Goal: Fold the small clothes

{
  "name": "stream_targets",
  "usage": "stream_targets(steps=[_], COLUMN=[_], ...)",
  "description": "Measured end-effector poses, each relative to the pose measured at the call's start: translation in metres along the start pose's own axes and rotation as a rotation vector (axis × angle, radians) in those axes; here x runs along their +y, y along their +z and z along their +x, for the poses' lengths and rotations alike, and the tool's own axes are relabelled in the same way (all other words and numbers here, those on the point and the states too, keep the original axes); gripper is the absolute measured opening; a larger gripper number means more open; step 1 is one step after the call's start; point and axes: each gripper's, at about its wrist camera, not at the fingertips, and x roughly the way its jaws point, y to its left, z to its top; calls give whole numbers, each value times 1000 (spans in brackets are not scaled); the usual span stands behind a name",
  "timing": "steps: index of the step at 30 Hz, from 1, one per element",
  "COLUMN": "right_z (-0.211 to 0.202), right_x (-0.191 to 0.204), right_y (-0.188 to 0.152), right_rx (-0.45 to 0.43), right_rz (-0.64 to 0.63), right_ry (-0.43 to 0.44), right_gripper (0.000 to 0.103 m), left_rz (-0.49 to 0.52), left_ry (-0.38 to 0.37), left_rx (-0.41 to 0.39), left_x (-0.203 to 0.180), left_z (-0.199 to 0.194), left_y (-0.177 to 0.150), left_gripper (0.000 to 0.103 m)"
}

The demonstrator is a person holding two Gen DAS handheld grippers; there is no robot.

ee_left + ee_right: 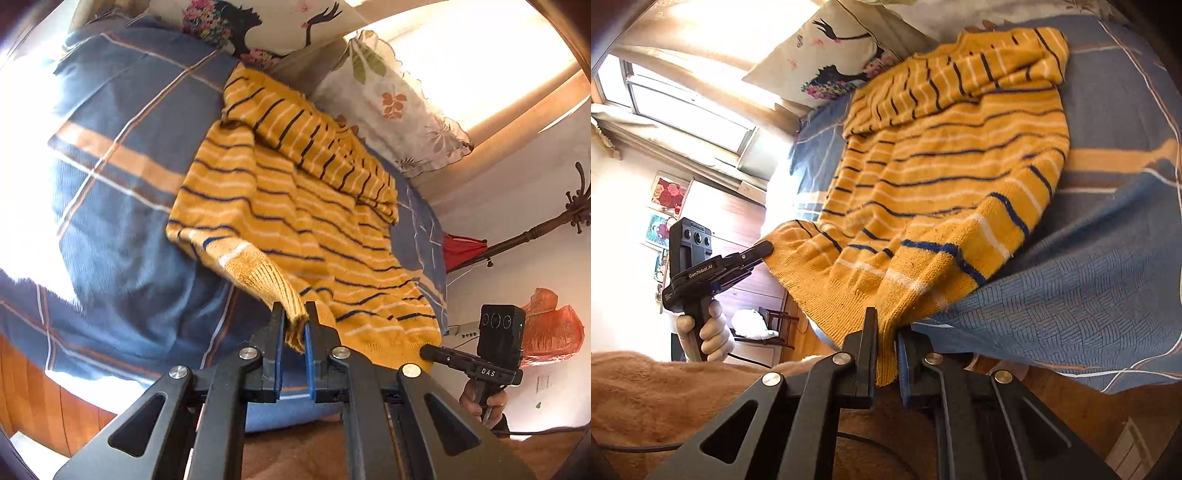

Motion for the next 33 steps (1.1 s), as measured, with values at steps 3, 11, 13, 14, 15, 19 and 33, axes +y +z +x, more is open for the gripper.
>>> stream_targets(steps=[3, 11, 13, 14, 15, 19, 33], right_z=[-11, 1, -7, -9, -10, -15, 66], right_x=[9, -16, -8, -1, 6, 17, -99], right_y=[17, 19, 31, 44, 61, 126, 325], right_rx=[-37, 41, 1, -26, -53, -153, -259], right_rz=[7, 108, 106, 99, 85, 35, 331], right_ry=[40, -127, -109, -99, -102, -113, -314], right_gripper=[10, 9, 9, 9, 9, 9, 29], left_rz=[34, 87, 89, 94, 104, 142, 181], left_ry=[-20, -41, -35, -33, -27, -8, 94], left_rx=[-26, 35, 27, 19, 9, -36, -13], left_x=[-12, -14, -16, -16, -16, -16, -5], left_z=[-4, 19, 19, 18, 18, 27, 155], left_y=[27, 63, 72, 79, 87, 142, 337], left_gripper=[4, 4, 4, 4, 4, 4, 5])
